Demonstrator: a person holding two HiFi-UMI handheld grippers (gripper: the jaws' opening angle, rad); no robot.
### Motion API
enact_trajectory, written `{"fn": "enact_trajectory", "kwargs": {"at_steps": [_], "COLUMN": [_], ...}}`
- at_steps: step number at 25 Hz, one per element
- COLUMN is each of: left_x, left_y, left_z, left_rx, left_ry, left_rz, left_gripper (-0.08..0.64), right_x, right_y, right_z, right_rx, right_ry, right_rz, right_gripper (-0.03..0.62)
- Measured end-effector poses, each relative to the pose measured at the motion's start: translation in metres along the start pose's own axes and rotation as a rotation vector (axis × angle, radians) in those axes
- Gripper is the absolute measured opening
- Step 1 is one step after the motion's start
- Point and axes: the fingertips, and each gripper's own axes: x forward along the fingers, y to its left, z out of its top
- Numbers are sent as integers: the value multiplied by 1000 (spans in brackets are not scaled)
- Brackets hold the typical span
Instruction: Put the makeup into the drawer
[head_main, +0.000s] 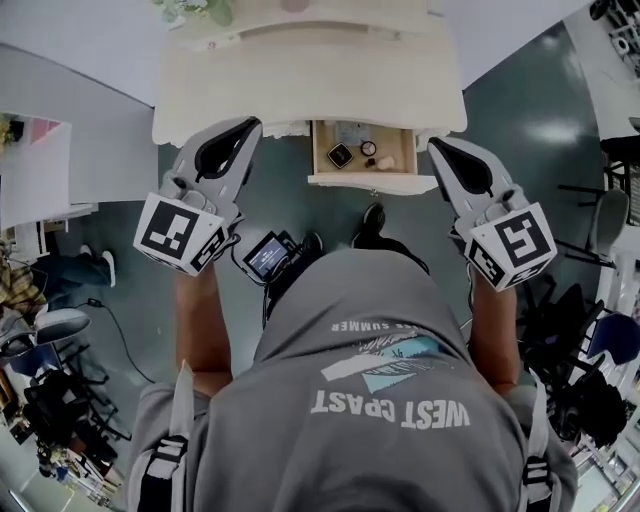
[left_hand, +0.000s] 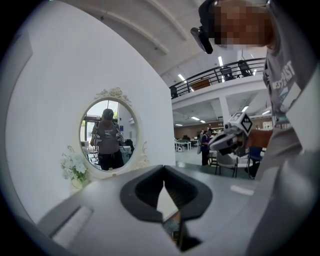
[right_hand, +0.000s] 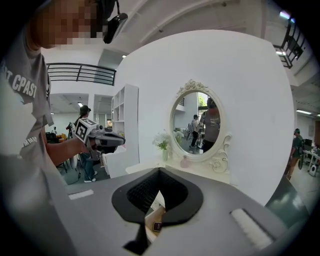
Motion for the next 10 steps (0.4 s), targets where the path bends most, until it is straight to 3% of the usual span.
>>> {"fn": "enact_trajectory", "kwargs": {"at_steps": [10], "left_x": [-45], "left_y": [3], "left_z": [2], "left_rx": [-12], "left_ry": [-19], "left_rz": [1], "left_gripper": [2], "right_x": [-10], "right_y": [38], "right_z": [12], "right_rx": [-15], "right_ry": [-9], "right_rz": [-10], "right_gripper": [-2]}}
